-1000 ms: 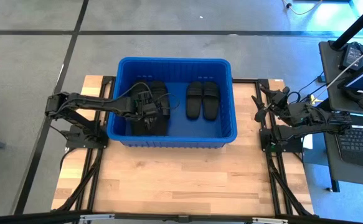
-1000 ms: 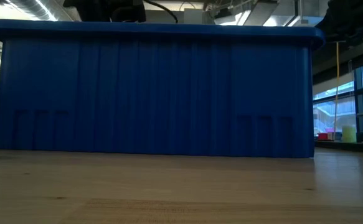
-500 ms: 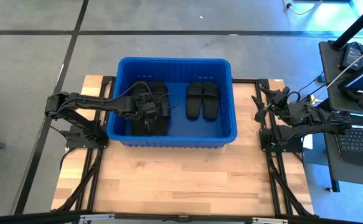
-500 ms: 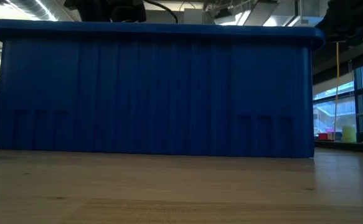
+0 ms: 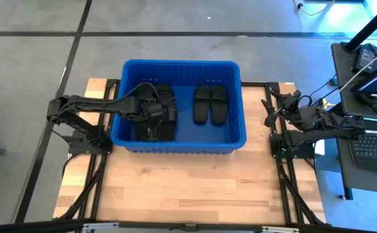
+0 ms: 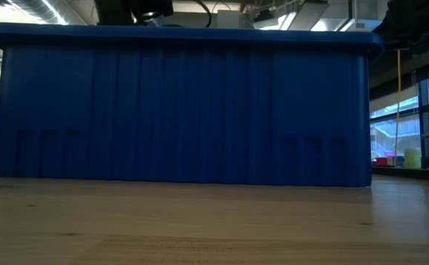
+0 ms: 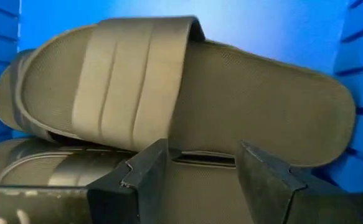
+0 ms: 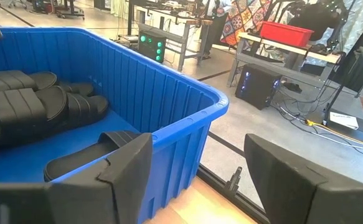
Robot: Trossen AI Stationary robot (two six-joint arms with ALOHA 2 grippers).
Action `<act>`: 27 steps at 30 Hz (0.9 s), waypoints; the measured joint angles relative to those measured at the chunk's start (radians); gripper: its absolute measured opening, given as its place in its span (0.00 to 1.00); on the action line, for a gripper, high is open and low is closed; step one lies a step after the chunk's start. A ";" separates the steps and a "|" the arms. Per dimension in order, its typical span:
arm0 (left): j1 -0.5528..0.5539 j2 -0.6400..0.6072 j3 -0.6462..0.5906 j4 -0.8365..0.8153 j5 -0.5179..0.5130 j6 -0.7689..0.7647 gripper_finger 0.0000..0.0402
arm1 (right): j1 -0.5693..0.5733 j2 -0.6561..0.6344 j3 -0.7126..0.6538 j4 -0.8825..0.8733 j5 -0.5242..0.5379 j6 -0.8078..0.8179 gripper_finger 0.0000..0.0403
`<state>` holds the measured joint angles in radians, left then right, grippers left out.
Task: Pick and place slides into bin
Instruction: Return to Home Position
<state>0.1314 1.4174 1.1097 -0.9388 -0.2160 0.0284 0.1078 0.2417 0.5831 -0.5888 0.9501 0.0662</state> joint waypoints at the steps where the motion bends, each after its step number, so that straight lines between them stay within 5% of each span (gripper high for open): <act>1: 0.000 0.000 0.014 -0.015 0.004 0.000 0.45 | 0.000 0.000 0.000 0.000 0.000 0.000 0.63; 14: 0.094 -0.071 0.215 -0.024 0.028 -0.001 0.45 | 0.000 0.000 0.000 0.000 0.000 0.000 0.63; 19: 0.220 -0.254 0.128 0.183 0.186 -0.005 0.45 | 0.000 0.000 0.000 0.000 0.000 0.000 0.63; 27: 0.307 -0.564 -0.087 0.431 0.153 -0.052 0.45 | 0.000 -0.003 0.000 0.032 0.052 -0.017 0.63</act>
<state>0.4383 0.8539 1.0227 -0.5077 -0.0626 -0.0236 0.1075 0.2385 0.5827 -0.5573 1.0017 0.0495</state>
